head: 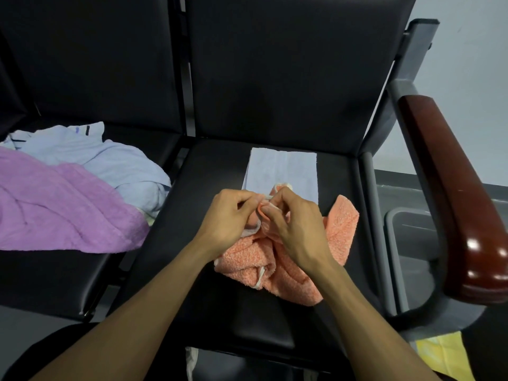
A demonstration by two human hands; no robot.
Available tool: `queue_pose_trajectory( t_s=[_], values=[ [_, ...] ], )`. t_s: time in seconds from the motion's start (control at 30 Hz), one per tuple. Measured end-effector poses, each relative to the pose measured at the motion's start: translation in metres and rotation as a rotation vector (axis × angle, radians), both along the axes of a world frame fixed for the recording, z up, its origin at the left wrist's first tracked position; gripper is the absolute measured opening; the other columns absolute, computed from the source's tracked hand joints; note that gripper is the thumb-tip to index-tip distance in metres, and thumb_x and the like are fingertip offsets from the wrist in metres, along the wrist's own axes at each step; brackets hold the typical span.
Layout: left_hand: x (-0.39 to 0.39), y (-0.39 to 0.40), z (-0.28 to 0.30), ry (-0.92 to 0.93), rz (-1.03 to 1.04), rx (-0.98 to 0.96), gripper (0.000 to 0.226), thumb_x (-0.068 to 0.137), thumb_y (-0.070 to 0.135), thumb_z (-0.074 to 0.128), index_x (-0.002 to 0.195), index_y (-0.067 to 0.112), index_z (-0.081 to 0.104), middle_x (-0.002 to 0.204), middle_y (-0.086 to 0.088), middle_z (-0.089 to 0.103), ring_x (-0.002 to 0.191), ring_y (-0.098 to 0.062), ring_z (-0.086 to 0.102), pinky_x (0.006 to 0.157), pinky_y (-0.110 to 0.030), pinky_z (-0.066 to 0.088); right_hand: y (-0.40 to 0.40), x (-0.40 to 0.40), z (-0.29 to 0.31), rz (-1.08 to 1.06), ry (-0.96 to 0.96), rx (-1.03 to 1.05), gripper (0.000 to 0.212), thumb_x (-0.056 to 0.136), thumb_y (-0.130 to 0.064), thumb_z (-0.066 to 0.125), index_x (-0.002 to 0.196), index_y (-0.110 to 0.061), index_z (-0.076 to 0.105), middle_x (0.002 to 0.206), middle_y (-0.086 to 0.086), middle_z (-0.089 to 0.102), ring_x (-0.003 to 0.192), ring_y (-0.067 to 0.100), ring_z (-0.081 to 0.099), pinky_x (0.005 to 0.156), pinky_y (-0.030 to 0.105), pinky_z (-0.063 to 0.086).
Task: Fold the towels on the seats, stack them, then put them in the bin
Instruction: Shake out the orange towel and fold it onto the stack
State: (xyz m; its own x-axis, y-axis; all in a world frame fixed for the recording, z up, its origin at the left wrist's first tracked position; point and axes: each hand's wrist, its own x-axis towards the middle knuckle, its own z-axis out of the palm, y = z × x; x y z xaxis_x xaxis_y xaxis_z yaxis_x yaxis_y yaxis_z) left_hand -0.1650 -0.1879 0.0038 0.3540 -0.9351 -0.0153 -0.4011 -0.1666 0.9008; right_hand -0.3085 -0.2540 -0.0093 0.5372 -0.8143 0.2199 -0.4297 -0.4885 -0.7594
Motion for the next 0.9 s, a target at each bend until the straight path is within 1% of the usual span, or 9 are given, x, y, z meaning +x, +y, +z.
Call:
queue_pose_trajectory(
  t_s=[0.13, 0.27, 0.37, 0.43, 0.5, 0.6, 0.7, 0.8, 0.9],
  values=[
    [0.0, 0.0, -0.002, 0.046, -0.058, 0.026, 0.041, 0.103, 0.038, 0.05, 0.085, 0.013, 0.077, 0.077, -0.004, 0.073, 0.08, -0.023, 0.072, 0.085, -0.044, 0.056, -0.001, 0.001, -0.004, -0.028, 0.009, -0.061, 0.024, 0.097, -0.035, 0.061, 0.077, -0.024, 0.051, 0.066, -0.009, 0.055, 0.064, 0.014, 0.053, 0.07, 0.04, 0.048],
    [0.002, 0.0, -0.004, -0.005, -0.11, -0.008, 0.014, 0.094, 0.032, 0.068, 0.096, 0.023, 0.079, 0.081, -0.004, 0.074, 0.077, -0.027, 0.071, 0.074, -0.049, 0.058, -0.003, -0.001, -0.003, -0.01, 0.163, -0.168, 0.024, 0.097, -0.043, 0.054, 0.079, -0.029, 0.048, 0.073, -0.011, 0.052, 0.078, 0.013, 0.047, 0.083, 0.037, 0.033],
    [0.007, 0.002, -0.009, -0.143, -0.087, -0.001, 0.01, 0.095, 0.02, 0.069, 0.093, 0.015, 0.077, 0.079, 0.0, 0.074, 0.072, -0.014, 0.071, 0.073, -0.042, 0.058, -0.008, -0.009, 0.0, 0.071, 0.309, -0.186, 0.021, 0.095, -0.048, 0.056, 0.083, -0.031, 0.054, 0.078, -0.012, 0.055, 0.089, 0.012, 0.042, 0.083, 0.036, 0.026],
    [0.011, 0.006, -0.01, -0.227, -0.06, -0.017, 0.009, 0.095, 0.016, 0.068, 0.089, 0.014, 0.074, 0.079, 0.003, 0.072, 0.072, -0.009, 0.068, 0.07, -0.027, 0.055, -0.012, -0.018, -0.002, 0.113, 0.43, -0.141, 0.018, 0.095, -0.038, 0.062, 0.079, -0.03, 0.056, 0.079, -0.007, 0.057, 0.093, 0.014, 0.042, 0.085, 0.039, 0.029],
    [0.014, 0.015, -0.008, -0.305, -0.054, -0.04, 0.011, 0.095, 0.012, 0.067, 0.086, 0.014, 0.071, 0.08, 0.006, 0.068, 0.074, -0.006, 0.064, 0.065, -0.014, 0.046, -0.013, -0.024, -0.009, 0.155, 0.578, -0.102, 0.029, 0.095, -0.027, 0.062, 0.068, -0.026, 0.05, 0.079, -0.003, 0.057, 0.094, 0.018, 0.043, 0.085, 0.041, 0.035],
    [0.014, 0.033, -0.008, -0.382, -0.078, -0.06, 0.013, 0.095, 0.005, 0.064, 0.085, 0.011, 0.069, 0.081, 0.005, 0.065, 0.074, -0.008, 0.062, 0.064, -0.015, 0.044, -0.007, -0.024, -0.015, 0.142, 0.687, -0.137, 0.016, 0.093, -0.022, 0.057, 0.078, -0.02, 0.062, 0.094, 0.001, 0.062, 0.099, 0.023, 0.047, 0.089, 0.043, 0.04],
    [0.02, 0.053, -0.006, -0.409, 0.005, -0.089, 0.016, 0.091, -0.001, 0.061, 0.087, 0.011, 0.07, 0.086, 0.007, 0.067, 0.081, -0.003, 0.062, 0.072, -0.019, 0.047, -0.002, -0.026, -0.02, 0.132, 0.801, -0.147, 0.008, 0.091, -0.03, 0.056, 0.09, -0.023, 0.059, 0.104, 0.003, 0.064, 0.108, 0.025, 0.051, 0.09, 0.045, 0.031],
    [0.036, 0.069, 0.0, -0.405, 0.144, -0.105, 0.023, 0.09, -0.004, 0.059, 0.085, 0.017, 0.068, 0.084, 0.009, 0.067, 0.081, 0.0, 0.061, 0.071, -0.008, 0.043, 0.006, -0.04, -0.016, 0.02, 0.858, -0.222, 0.007, 0.089, -0.024, 0.054, 0.086, -0.025, 0.048, 0.093, -0.002, 0.064, 0.099, 0.023, 0.055, 0.081, 0.042, 0.022],
    [0.054, 0.078, 0.004, -0.427, 0.275, -0.077, 0.02, 0.091, -0.004, 0.058, 0.091, 0.011, 0.071, 0.085, 0.003, 0.07, 0.08, -0.012, 0.063, 0.073, -0.023, 0.049, 0.009, -0.055, -0.007, -0.164, 0.774, -0.399, 0.01, 0.088, -0.022, 0.059, 0.084, -0.025, 0.05, 0.077, -0.005, 0.062, 0.087, 0.022, 0.053, 0.075, 0.039, 0.016]
  ],
)
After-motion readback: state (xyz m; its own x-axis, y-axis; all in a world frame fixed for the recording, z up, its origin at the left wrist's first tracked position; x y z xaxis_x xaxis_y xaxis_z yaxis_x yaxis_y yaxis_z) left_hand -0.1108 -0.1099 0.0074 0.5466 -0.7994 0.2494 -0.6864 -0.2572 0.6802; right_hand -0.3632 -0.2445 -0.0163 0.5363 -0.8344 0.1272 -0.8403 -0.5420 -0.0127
